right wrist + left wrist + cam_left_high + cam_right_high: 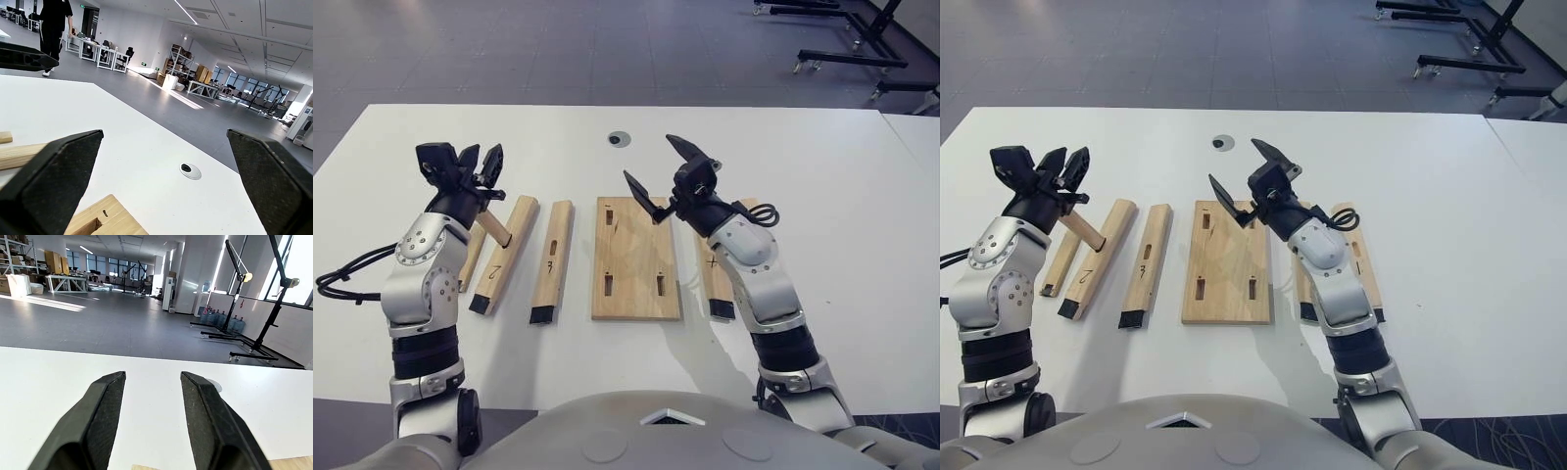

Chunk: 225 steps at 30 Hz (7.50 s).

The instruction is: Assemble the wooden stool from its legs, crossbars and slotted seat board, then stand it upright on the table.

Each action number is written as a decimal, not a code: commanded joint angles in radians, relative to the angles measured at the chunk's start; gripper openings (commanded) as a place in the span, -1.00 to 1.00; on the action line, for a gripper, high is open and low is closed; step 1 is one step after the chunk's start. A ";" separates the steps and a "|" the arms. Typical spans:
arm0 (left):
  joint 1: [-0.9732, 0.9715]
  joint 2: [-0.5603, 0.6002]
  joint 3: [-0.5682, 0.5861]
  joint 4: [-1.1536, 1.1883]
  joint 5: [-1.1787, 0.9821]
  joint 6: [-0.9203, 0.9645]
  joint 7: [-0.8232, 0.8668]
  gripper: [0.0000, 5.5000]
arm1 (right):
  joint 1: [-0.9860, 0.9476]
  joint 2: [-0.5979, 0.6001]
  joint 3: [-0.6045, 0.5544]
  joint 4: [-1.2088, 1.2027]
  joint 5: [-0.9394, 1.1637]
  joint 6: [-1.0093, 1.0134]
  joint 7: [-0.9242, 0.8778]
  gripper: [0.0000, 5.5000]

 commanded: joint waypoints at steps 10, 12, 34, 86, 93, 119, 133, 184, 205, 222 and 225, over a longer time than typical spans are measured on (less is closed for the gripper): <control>0.000 -0.040 -0.025 -0.001 -0.040 0.058 -0.017 -0.26 | -0.014 0.009 -0.004 0.033 -0.009 -0.022 -0.003 0.69; -0.011 -0.039 -0.016 -0.029 -0.064 0.061 -0.025 -0.26 | -0.019 0.010 -0.009 0.041 -0.009 -0.027 -0.005 0.69; -0.033 0.013 0.008 0.070 -0.081 0.030 -0.097 -0.26 | -0.036 0.016 -0.019 0.086 -0.006 -0.056 -0.005 0.69; 0.639 0.037 0.126 -0.236 -0.100 -0.063 -0.283 0.40 | 0.055 -0.017 -0.057 -0.002 -0.015 -0.021 -0.047 0.69; 0.616 0.073 0.031 -0.162 0.006 -0.033 -0.270 0.55 | 0.054 -0.019 -0.059 -0.012 -0.014 -0.008 -0.044 0.69; 0.540 0.097 -0.023 0.017 0.052 -0.107 -0.315 -0.25 | 0.031 -0.019 -0.071 -0.007 0.009 0.007 -0.038 0.69; 0.276 0.008 -0.009 -0.162 -0.314 -0.056 -0.357 -0.26 | -0.125 -0.115 -0.402 0.056 0.875 0.579 0.355 0.69; 0.069 0.141 -0.136 -0.050 -0.558 0.200 -0.736 0.03 | -0.362 -0.050 -0.469 0.232 1.221 0.722 0.543 -0.25; 0.168 0.028 -0.052 -0.050 -0.547 0.185 -0.491 0.18 | -0.565 -0.292 -0.381 0.540 0.664 0.188 0.892 -0.25; 0.160 0.011 -0.029 0.018 -0.494 0.144 -0.466 0.18 | -0.635 -0.347 -0.323 0.766 0.538 0.097 1.117 -0.25; 0.164 0.009 -0.032 0.022 -0.488 0.139 -0.477 0.18 | -0.641 -0.346 -0.330 0.804 0.529 0.080 1.134 -0.25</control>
